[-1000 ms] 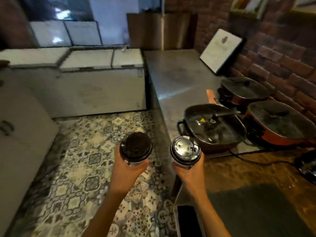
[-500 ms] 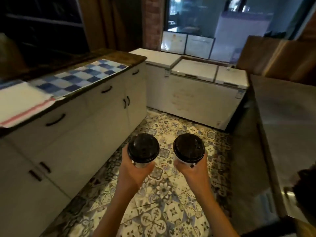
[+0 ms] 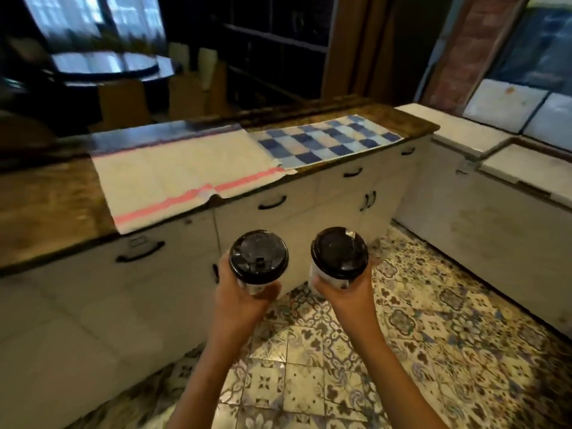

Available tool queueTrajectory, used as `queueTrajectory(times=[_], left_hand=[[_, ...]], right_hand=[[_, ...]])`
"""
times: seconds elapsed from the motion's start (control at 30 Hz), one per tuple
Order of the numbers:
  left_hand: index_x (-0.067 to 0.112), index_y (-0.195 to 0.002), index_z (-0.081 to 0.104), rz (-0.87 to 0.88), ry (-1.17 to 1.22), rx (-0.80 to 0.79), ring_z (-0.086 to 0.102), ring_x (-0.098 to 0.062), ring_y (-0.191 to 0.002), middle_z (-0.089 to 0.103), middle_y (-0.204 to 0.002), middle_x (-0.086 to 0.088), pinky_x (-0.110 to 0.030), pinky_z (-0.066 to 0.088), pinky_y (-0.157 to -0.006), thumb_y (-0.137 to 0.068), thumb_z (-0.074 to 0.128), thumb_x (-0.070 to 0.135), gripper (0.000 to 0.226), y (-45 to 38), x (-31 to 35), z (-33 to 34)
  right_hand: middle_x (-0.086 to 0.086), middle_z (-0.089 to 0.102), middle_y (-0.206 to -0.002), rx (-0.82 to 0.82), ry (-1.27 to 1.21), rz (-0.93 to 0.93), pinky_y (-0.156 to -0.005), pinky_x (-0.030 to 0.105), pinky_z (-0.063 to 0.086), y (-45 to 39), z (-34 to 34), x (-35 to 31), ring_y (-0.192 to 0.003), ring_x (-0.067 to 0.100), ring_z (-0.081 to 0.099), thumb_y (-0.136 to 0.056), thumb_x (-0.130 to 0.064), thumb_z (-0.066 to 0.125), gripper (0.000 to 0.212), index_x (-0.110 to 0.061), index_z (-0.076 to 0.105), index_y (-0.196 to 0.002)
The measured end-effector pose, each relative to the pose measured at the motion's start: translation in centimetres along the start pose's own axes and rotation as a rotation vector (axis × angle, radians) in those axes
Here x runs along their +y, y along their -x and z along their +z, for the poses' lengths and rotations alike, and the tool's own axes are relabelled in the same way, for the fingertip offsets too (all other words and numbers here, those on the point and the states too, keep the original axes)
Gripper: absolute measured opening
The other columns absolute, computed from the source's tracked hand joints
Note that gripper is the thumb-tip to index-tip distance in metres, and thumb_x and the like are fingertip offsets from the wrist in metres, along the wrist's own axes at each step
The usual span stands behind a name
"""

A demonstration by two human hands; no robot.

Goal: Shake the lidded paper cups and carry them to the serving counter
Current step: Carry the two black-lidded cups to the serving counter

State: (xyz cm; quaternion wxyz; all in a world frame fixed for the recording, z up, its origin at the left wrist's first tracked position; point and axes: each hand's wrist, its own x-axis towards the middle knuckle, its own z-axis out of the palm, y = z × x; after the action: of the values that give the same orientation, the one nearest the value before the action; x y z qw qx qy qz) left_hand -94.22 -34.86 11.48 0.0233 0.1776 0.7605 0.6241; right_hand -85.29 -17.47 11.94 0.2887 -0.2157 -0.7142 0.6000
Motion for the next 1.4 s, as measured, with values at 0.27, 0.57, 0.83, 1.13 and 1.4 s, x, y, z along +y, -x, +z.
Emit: queueTrajectory(times=[0.27,0.57,0.83,1.13,1.4], left_hand=[[0.034,-0.135,0.036,-0.083,-0.019,0.228,0.050,0.015,-0.110,0.052,-0.116,0.029,-0.008,0.042,-0.086,-0.065,0.092,0.022,0.091,-8.7,-3.9,-7.0],[0.050,-0.121,0.040,-0.128,-0.069,0.396,0.058,0.005,-0.112,0.057,-0.121,0.022,-0.028,0.053,-0.094,-0.066,0.093,0.016,0.083,-22.5,-6.9,-10.8],[0.032,-0.129,0.038,-0.145,-0.075,0.542,0.056,0.009,-0.106,0.054,-0.117,0.022,-0.015,0.050,-0.084,-0.068,0.088,0.001,0.085,-31.4,-8.4,-14.2],[0.034,-0.123,0.042,-0.117,-0.134,0.627,0.055,0.021,-0.102,0.054,-0.114,0.021,-0.006,0.047,-0.081,-0.067,0.089,0.000,0.081,-40.7,-12.4,-19.4],[0.027,-0.140,0.035,-0.205,-0.086,0.620,0.054,-0.013,-0.117,0.053,-0.127,0.005,-0.033,0.048,-0.100,-0.070,0.089,0.009,0.090,-47.9,-15.7,-23.8]], right_hand=[[-0.021,0.049,-0.126,-0.243,-0.120,-0.015,-0.084,0.003,0.048,-9.0,12.4,0.8,-0.111,-0.011,0.051,-0.073,0.004,0.082,0.079,-0.041,0.040,-0.123],[-0.010,0.056,-0.133,-0.402,-0.163,-0.008,-0.103,0.033,0.052,-22.3,23.6,1.8,-0.126,0.013,0.056,-0.070,-0.001,0.086,0.088,-0.042,0.038,-0.132],[-0.017,0.056,-0.123,-0.516,-0.188,-0.017,-0.078,0.002,0.048,-30.6,31.9,1.4,-0.102,-0.020,0.058,-0.073,0.005,0.083,0.079,-0.039,0.042,-0.123],[-0.023,0.051,-0.124,-0.564,-0.130,-0.046,-0.082,-0.001,0.044,-37.4,42.2,2.2,-0.109,-0.009,0.055,-0.068,-0.007,0.087,0.084,-0.030,0.038,-0.131],[-0.007,0.054,-0.129,-0.549,-0.113,-0.024,-0.082,0.004,0.048,-41.7,49.8,2.3,-0.116,0.003,0.055,-0.073,0.000,0.083,0.083,-0.019,0.037,-0.140]])
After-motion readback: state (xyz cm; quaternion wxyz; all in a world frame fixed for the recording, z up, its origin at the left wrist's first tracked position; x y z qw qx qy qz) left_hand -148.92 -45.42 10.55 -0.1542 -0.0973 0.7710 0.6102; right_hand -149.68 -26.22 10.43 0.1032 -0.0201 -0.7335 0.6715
